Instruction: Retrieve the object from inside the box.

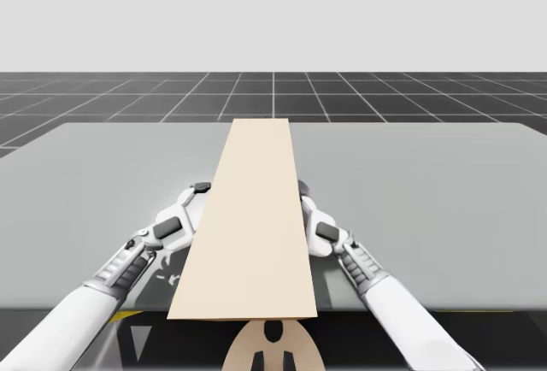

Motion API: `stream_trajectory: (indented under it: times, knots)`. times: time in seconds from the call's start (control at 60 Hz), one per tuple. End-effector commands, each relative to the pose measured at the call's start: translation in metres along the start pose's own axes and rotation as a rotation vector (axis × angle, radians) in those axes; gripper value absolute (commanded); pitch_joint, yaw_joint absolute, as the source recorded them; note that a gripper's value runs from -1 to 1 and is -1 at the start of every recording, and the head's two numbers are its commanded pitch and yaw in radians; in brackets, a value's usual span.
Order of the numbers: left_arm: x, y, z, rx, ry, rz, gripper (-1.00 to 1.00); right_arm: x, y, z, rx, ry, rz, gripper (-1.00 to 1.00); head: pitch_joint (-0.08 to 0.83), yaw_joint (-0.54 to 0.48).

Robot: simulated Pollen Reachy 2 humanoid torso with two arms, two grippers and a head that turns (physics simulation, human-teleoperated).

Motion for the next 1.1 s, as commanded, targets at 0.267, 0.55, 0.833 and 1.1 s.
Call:
stream_trajectory:
  times: [0.267,0.55,0.833,1.1]
  knots:
    - [-0.001,-0.005,-0.003,-0.026,-0.014,0.007,-1.0,-0.032,-0.015,-0.039,0.16,0.018,-0.166,-1.0,0.018,0.0]
    - [-0.001,-0.004,-0.001,-0.023,-0.017,0.007,-1.0,-0.052,-0.016,-0.076,0.293,0.085,-0.226,-1.0,0.032,0.02]
    - [0.001,-0.002,0.001,-0.022,-0.024,0.004,-1.0,-0.066,0.005,-0.113,0.422,0.132,-0.255,-1.0,0.035,0.03]
    - [0.0,-0.002,0.001,-0.024,-0.018,-0.003,-1.0,-0.074,0.023,-0.135,0.513,0.149,-0.273,-1.0,0.033,0.03]
